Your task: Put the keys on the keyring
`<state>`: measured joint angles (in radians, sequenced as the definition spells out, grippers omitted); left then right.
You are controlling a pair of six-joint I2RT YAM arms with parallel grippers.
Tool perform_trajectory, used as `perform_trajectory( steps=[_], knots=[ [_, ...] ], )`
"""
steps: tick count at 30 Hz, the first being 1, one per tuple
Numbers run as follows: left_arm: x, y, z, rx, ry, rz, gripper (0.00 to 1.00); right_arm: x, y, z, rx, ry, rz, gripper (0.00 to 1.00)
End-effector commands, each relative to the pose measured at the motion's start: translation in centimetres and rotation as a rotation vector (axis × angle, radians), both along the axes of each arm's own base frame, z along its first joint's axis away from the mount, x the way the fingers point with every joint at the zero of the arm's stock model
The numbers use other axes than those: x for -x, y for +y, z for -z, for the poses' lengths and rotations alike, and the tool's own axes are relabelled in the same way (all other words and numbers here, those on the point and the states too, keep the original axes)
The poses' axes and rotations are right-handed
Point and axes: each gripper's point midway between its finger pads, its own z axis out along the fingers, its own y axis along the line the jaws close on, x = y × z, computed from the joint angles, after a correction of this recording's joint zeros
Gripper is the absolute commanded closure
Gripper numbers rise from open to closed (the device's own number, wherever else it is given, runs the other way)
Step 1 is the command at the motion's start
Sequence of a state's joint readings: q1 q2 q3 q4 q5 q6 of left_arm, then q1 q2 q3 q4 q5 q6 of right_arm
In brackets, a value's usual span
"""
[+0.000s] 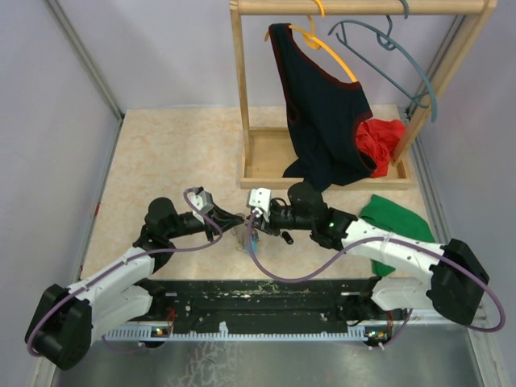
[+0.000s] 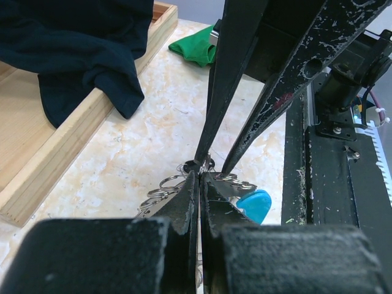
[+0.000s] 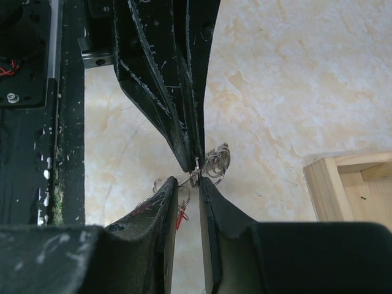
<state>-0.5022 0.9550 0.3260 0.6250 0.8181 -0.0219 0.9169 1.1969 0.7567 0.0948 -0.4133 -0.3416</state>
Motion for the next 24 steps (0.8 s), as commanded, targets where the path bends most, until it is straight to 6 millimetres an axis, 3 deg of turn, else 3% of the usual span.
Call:
perform_trajectory(
  steps=[1, 6, 15, 24],
  knots=[
    [0.1, -0.2, -1.6, 0.030, -0.070, 0.021, 0.99, -0.7, 0.2, -2.7, -0.030, -0.049, 0.001, 0.80],
    [0.3, -0.2, -1.5, 0.028, -0.071, 0.028, 0.99, -1.6, -0.1, -2.4, -0.028, -0.060, 0.040, 0.82],
    [0.1, -0.2, -1.6, 0.028, -0.068, 0.019, 0.99, -0.7, -1.1, -4.9, -0.084, -0.073, 0.019, 0.78],
    [0.2, -0.3, -1.7, 0.030, -0.068, 0.033, 0.99, -1.1, -0.3, -2.7, 0.000, -0.046, -0.017, 0.78]
  ],
)
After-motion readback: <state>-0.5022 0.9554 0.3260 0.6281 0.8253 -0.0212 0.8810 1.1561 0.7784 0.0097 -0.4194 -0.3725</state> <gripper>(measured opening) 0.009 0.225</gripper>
